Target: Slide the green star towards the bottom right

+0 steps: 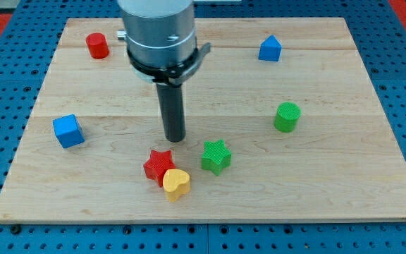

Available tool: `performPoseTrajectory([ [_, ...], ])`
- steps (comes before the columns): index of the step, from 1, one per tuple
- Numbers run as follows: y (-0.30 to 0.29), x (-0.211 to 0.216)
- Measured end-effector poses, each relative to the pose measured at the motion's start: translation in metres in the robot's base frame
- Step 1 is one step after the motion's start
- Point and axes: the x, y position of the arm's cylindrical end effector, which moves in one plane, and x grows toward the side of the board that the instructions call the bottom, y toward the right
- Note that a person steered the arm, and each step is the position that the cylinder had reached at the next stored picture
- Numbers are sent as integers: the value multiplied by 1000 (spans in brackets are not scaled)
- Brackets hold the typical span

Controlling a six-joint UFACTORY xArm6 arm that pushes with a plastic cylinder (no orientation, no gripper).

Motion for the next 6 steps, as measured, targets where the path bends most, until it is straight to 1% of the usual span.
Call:
performPoseTrajectory([
  [1, -5, 7],
  [3, 78, 55],
  [4, 115, 60],
  [5, 126, 73],
  [6, 172, 43],
])
